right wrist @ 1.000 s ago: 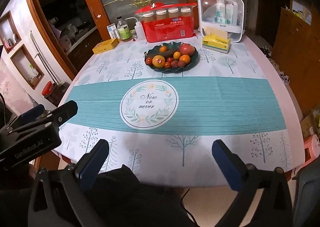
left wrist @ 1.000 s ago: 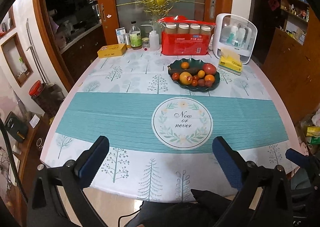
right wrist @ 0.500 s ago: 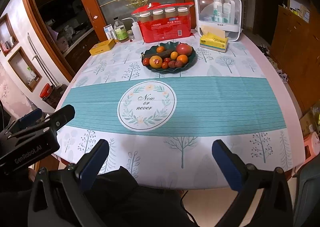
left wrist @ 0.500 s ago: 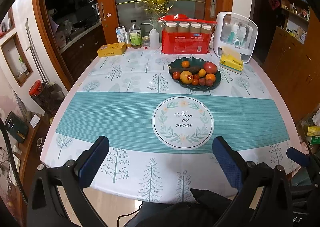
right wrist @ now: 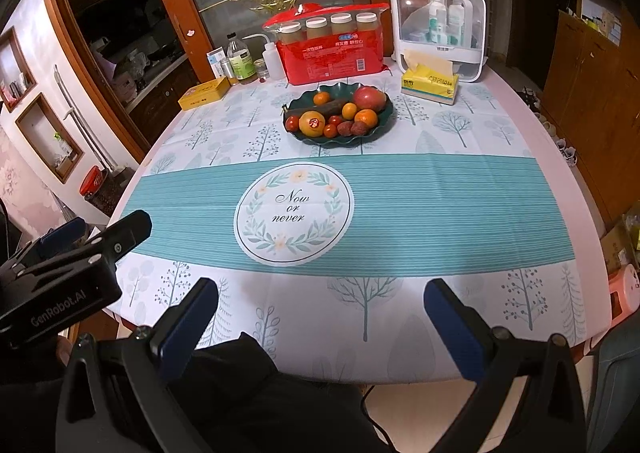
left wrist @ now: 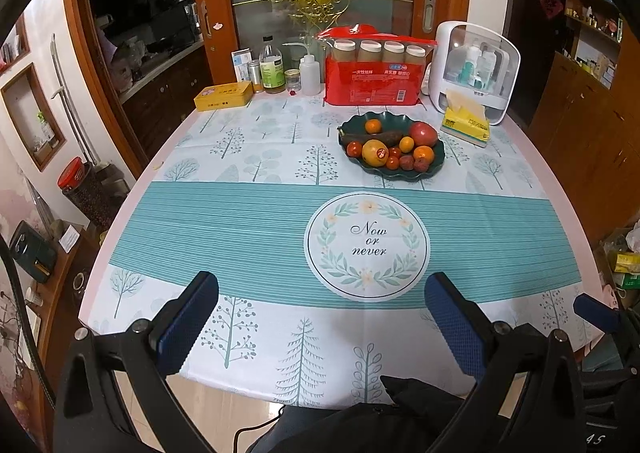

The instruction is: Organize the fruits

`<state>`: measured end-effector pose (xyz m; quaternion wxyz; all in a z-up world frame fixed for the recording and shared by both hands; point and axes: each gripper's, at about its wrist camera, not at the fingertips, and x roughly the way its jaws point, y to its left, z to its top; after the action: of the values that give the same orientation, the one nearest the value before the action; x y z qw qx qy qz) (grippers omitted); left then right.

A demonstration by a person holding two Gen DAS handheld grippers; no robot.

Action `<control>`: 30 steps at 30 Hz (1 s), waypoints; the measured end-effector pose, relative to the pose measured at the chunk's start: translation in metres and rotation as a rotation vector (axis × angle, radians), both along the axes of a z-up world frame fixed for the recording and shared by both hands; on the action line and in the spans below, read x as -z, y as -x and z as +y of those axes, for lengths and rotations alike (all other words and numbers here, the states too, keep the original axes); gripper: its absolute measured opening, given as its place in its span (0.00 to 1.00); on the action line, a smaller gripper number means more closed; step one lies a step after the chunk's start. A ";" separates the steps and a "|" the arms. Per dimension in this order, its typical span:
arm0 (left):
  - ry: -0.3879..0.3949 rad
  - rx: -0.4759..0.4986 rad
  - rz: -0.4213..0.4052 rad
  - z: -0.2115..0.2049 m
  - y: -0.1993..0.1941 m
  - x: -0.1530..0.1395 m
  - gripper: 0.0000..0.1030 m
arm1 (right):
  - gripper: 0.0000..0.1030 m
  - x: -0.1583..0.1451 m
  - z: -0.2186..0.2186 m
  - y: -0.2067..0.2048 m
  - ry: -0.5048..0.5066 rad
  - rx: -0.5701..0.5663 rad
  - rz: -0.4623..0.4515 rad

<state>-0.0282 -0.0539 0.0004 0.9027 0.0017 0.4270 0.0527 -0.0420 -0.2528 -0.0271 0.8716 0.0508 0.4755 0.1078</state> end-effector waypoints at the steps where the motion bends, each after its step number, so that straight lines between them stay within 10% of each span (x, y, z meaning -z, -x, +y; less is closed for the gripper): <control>1: 0.000 0.000 0.001 0.000 -0.001 0.000 0.99 | 1.00 0.000 0.000 0.000 -0.001 0.000 0.001; 30: -0.004 0.001 0.008 -0.001 -0.006 0.001 0.99 | 1.00 0.004 0.000 -0.008 -0.003 0.003 0.012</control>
<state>-0.0218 -0.0547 -0.0008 0.9011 0.0039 0.4303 0.0533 -0.0336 -0.2528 -0.0310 0.8689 0.0537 0.4804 0.1068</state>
